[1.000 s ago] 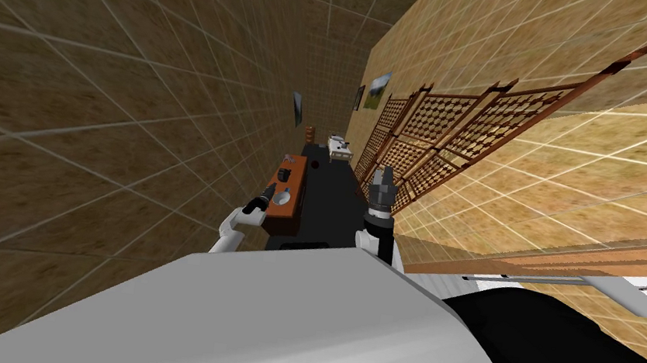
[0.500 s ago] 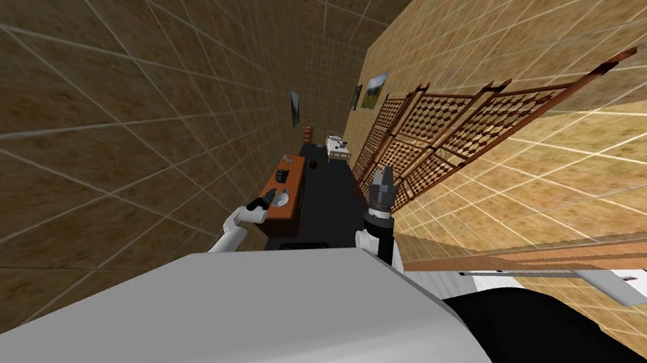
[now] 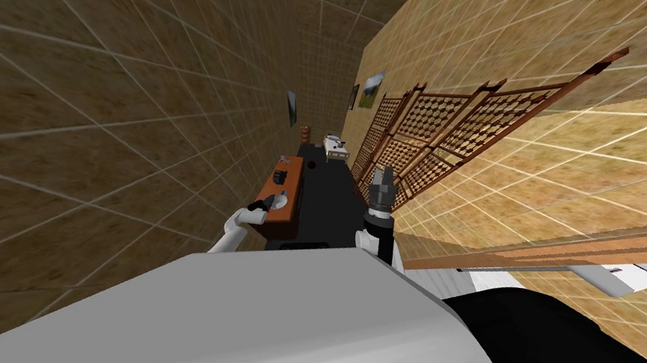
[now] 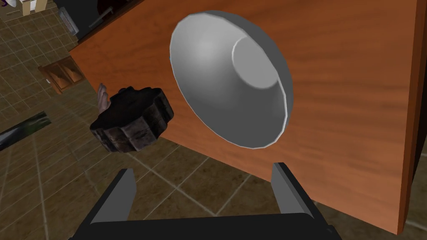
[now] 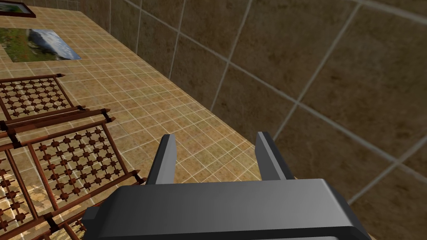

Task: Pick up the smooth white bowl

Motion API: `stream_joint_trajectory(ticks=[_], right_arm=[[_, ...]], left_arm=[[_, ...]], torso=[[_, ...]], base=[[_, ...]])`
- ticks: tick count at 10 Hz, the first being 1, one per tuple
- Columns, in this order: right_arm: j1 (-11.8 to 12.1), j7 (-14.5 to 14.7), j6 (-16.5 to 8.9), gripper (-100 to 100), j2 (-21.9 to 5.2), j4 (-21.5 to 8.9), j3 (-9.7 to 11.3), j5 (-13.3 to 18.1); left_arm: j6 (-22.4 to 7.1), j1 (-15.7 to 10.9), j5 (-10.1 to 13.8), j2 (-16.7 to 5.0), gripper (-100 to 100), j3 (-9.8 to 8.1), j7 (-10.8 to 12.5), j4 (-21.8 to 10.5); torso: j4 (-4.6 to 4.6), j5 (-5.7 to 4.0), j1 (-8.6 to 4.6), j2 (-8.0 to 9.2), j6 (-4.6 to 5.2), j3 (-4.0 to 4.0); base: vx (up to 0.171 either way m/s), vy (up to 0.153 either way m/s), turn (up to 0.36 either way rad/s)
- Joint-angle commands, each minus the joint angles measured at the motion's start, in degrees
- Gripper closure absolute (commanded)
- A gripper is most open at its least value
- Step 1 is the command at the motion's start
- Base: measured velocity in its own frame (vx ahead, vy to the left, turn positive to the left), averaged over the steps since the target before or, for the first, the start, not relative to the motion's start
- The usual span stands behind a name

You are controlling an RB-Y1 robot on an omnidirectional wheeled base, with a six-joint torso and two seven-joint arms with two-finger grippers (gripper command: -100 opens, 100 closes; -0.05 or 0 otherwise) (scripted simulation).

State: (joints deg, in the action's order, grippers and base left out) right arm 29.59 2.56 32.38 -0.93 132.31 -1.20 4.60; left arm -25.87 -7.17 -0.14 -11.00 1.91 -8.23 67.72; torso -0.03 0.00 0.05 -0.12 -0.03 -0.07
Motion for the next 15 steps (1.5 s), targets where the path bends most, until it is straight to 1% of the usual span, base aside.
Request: stream_joint_trajectory(ticks=[1, 5, 7, 8, 9, 10, 11, 12, 15], right_arm=[[0.0, 0.0, 0.0, 0, 0.0, 0.0, 0.0, 0.0], [0.0, 0.0, 0.0, 0, 0.0, 0.0, 0.0, 0.0], [0.0, 0.0, 0.0, 0, 0.0, 0.0, 0.0, 0.0], [0.0, 0.0, 0.0, 0, 0.0, 0.0, 0.0, 0.0], [0.0, 0.0, 0.0, 0, 0.0, 0.0, 0.0, 0.0], [0.0, 0.0, 0.0, 0, 0.0, 0.0, 0.0, 0.0], [0.0, 0.0, 0.0, 0, 0.0, 0.0, 0.0, 0.0], [0.0, 0.0, 0.0, 0, 0.0, 0.0, 0.0, 0.0], [0.0, 0.0, 0.0, 0, 0.0, 0.0, 0.0, 0.0]], left_arm=[[-2.4, -0.6, 0.5, 0.3, -100, -0.43, 0.1, -1.6], [-7.6, -1.7, 2.7, 0.8, -100, -1.54, 0.5, -6.5], [-9.4, -1.7, 3.6, 1.1, -100, -1.93, 0.6, -8.3], [-10.6, -1.3, 4.2, 1.4, -100, -2.11, 0.7, -9.7], [-10.9, -1.0, 4.3, 1.5, -100, -2.12, 0.7, -10.2], [-10.7, -1.0, 3.9, 1.6, -100, -2.07, 0.8, -9.2], [-10.9, -0.7, 4.0, 1.6, 0, -2.05, 0.8, -9.1], [-9.3, -0.8, 3.7, 1.8, -100, -2.05, 1.0, -10.7], [-6.0, -0.8, 3.2, 2.1, -100, -2.04, 1.3, -14.0]], torso=[[0.0, 0.0, 0.0, 0.0, 0.0, 0.0], [-0.02, 0.0, -0.01, -0.11, 0.01, -0.06], [-0.03, 0.0, 0.01, -0.13, -0.01, -0.07], [-0.03, 0.0, 0.01, -0.13, 0.0, -0.08], [-0.03, 0.0, 0.0, -0.16, 0.01, -0.09], [-0.03, 0.0, -0.03, -0.08, -0.03, -0.06], [0.01, -0.02, -0.07, 0.06, -0.01, 0.03], [0.02, -0.02, -0.07, 0.11, -0.01, 0.06], [0.03, -0.02, -0.08, 0.12, -0.01, 0.07]], base=[[0.033, 0.008, -0.039], [0.059, 0.016, -0.074], [0.069, 0.019, -0.045], [0.074, 0.02, -0.08], [0.059, 0.011, -0.036], [-0.001, -0.006, 0.016], [0.0, 0.0, 0.0], [0.0, 0.0, 0.0], [0.004, -0.005, 0.014]])
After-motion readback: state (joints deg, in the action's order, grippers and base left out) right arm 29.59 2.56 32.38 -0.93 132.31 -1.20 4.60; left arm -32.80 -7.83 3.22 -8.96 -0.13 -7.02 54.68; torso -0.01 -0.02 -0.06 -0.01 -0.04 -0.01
